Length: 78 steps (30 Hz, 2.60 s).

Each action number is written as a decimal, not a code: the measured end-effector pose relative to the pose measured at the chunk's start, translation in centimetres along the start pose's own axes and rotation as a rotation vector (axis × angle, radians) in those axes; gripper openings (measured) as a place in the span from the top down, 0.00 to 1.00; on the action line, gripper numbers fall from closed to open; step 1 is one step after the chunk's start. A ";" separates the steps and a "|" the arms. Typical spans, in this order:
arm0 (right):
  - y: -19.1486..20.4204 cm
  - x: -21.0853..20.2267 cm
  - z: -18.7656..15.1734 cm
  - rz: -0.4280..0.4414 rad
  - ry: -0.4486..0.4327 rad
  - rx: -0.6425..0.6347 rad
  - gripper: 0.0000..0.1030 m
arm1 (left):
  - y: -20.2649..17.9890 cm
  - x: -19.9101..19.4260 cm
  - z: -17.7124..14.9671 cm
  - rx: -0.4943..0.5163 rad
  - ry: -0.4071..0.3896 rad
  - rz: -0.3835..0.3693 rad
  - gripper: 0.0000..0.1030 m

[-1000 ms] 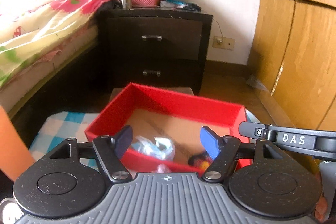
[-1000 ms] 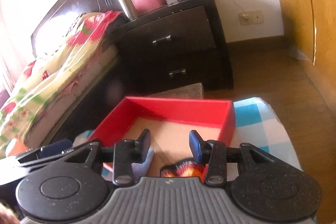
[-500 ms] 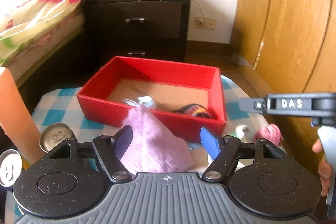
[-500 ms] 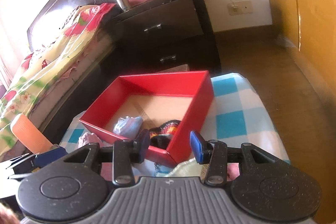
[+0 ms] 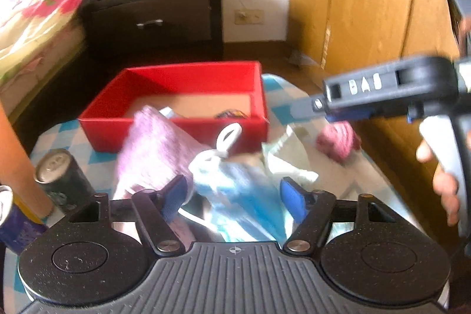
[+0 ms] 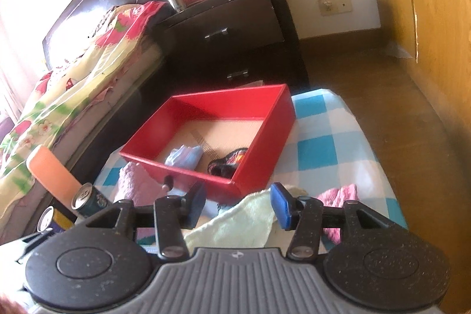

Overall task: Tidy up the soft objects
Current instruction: 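Grasp the white face mask with the left gripper while the right gripper grasps the light green towel, then lift the white mask with the left gripper while the right gripper carries the green towel toward the red box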

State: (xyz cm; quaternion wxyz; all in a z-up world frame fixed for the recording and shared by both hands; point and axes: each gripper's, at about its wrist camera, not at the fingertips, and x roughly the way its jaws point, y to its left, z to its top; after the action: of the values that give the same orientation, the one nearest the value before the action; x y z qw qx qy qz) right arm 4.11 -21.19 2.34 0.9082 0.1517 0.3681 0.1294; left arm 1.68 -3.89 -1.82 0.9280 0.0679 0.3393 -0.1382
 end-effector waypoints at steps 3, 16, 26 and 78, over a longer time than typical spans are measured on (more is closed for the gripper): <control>0.1 -0.3 -0.7 0.007 0.012 -0.010 0.74 | -0.1 0.7 -0.4 -0.010 0.015 -0.028 0.54; -0.6 -0.2 -2.1 -0.014 0.082 -0.038 0.74 | 1.0 -1.9 -0.5 -0.093 0.041 -0.136 0.73; 0.2 0.5 -4.3 -0.030 0.157 -0.067 0.64 | 0.1 -3.2 -3.1 -0.009 0.096 -0.204 0.65; -0.6 -2.8 -0.9 0.297 0.157 0.174 1.00 | 0.3 -3.4 -1.3 -0.086 0.112 -0.230 0.75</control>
State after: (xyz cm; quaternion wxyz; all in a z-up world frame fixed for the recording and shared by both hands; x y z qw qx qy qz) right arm 1.59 -22.56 3.28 0.8309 0.2719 0.4213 0.2413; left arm -1.55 -2.58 -0.59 0.8876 -0.0035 0.4019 -0.2250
